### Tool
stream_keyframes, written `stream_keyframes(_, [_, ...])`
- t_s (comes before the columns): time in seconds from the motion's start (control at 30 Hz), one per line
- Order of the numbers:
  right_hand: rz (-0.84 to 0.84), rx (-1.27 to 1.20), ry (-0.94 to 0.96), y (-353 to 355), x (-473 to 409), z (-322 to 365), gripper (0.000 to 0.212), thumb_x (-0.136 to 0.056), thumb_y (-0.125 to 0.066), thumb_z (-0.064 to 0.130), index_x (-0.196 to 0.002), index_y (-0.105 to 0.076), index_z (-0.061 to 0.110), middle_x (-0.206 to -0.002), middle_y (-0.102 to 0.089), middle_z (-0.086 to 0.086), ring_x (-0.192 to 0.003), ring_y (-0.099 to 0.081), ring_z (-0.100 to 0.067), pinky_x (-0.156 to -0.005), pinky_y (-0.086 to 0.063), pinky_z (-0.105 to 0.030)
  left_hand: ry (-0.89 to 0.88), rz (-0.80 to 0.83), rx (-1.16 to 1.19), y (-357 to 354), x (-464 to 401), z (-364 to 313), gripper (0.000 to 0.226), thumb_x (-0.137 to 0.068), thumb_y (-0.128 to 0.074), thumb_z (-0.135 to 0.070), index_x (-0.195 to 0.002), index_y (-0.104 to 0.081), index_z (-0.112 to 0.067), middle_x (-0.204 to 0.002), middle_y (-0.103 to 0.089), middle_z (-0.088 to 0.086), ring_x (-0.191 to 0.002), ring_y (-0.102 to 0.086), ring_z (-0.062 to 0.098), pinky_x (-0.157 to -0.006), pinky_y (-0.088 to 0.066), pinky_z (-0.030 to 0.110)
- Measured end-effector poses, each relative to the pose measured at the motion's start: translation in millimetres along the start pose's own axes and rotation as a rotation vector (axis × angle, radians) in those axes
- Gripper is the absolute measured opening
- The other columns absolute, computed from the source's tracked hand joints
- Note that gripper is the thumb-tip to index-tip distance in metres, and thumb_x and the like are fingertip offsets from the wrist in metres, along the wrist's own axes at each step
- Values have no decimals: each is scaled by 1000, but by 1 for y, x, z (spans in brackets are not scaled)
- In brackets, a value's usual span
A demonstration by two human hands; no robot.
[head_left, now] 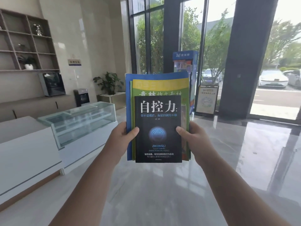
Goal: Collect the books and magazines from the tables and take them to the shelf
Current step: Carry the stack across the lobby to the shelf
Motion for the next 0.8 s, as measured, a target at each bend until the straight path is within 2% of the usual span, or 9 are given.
stream_keyframes(0.1, [-34, -17, -30, 6, -94, -30, 13, -92, -63, 10, -105, -67, 13, -98, -77, -11, -88, -74, -32, -77, -60, -52, 16, 24, 5, -23, -104, 31, 20, -98, -56, -19, -115, -66, -14, -111, -75, -1, -105, -70, 18, -92, -55, 37])
stream_keyframes(0.2, [-59, -38, -44, 20, -190, -66, 16, -92, -62, 9, -107, -67, 12, -98, -77, -11, -87, -74, -32, -73, -61, -49, 25, 53, -16, -58, -201, 67, 20, -99, -55, -22, -116, -65, -17, -111, -75, -3, -107, -70, 18, -94, -55, 41])
stream_keyframes(0.3, [-68, -42, -13, 31, -300, -108, 17, -92, -63, 9, -107, -68, 14, -97, -77, -10, -90, -74, -36, -75, -61, -51, 12, 49, -27, -92, -306, 111, 21, -99, -55, -27, -117, -63, -18, -112, -74, -2, -108, -69, 20, -94, -55, 46])
stream_keyframes(0.37, [-60, -40, -10, 36, -372, -129, 15, -91, -64, 11, -104, -69, 15, -97, -77, -12, -89, -73, -38, -78, -59, -57, -2, 33, -9, -111, -374, 132, 19, -99, -55, -25, -114, -64, -18, -109, -75, -2, -105, -69, 19, -88, -58, 40])
stream_keyframes(0.43, [-45, -30, -13, 39, -450, -151, 13, -90, -65, 12, -102, -69, 16, -97, -77, -14, -87, -73, -38, -80, -57, -60, -5, 13, -2, -126, -443, 149, 14, -99, -55, -22, -109, -65, -21, -102, -75, -7, -95, -70, 12, -71, -56, 21])
stream_keyframes(0.47, [-33, -32, -11, 39, -488, -157, 13, -90, -65, 11, -102, -70, 15, -96, -77, -14, -88, -73, -37, -81, -57, -59, -7, 3, 1, -131, -477, 157, 13, -99, -55, -21, -107, -66, -22, -100, -75, -9, -93, -70, 10, -68, -53, 17])
stream_keyframes(0.5, [-26, -25, -16, 37, -522, -164, 13, -90, -65, 11, -102, -70, 15, -96, -77, -14, -89, -73, -39, -81, -57, -60, -7, -1, 0, -134, -506, 161, 14, -99, -56, -21, -107, -66, -21, -101, -76, -7, -95, -71, 11, -71, -55, 20])
stream_keyframes(0.6, [9, -8, -10, 23, -632, -184, 13, -90, -65, 12, -101, -70, 16, -96, -77, -14, -91, -71, -43, -80, -55, -64, 2, -41, -7, -134, -605, 187, 17, -97, -58, -24, -110, -66, -17, -108, -76, 0, -105, -70, 21, -91, -57, 42])
stream_keyframes(0.8, [81, -1, 2, -21, -830, -248, 11, -90, -64, 11, -98, -70, 16, -95, -78, -9, -92, -73, -36, -84, -58, -55, 5, -125, -18, -130, -788, 255, 17, -98, -57, -20, -112, -67, -19, -107, -76, -6, -101, -71, 11, -82, -54, 26])
Point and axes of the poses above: each hand's wrist, its own x-axis away from the middle knuckle, its own y-axis out of the back of the hand, z = x × y, the point moved 10 cm from there along -x, towards the middle knuckle
